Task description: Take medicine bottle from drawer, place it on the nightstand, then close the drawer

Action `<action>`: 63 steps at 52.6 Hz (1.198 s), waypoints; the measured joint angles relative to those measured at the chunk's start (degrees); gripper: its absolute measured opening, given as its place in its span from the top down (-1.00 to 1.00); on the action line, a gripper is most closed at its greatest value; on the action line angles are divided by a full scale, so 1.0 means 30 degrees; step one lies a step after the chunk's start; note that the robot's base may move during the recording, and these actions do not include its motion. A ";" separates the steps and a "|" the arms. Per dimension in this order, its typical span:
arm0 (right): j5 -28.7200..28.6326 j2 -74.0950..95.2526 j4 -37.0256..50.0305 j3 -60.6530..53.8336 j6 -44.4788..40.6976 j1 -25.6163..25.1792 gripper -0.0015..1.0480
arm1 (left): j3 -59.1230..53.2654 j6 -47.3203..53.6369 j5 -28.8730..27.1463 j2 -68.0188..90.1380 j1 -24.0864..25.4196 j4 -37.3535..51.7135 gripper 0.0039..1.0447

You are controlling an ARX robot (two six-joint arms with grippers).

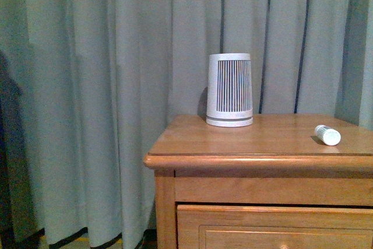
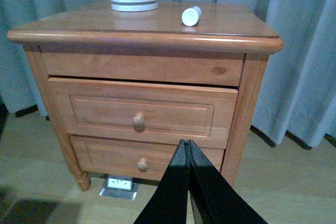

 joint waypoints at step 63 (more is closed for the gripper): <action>-0.0007 -0.0044 0.0000 0.0000 -0.0029 -0.0007 -0.87 | 0.0000 0.0000 -0.0007 0.0000 0.0000 0.0000 -0.88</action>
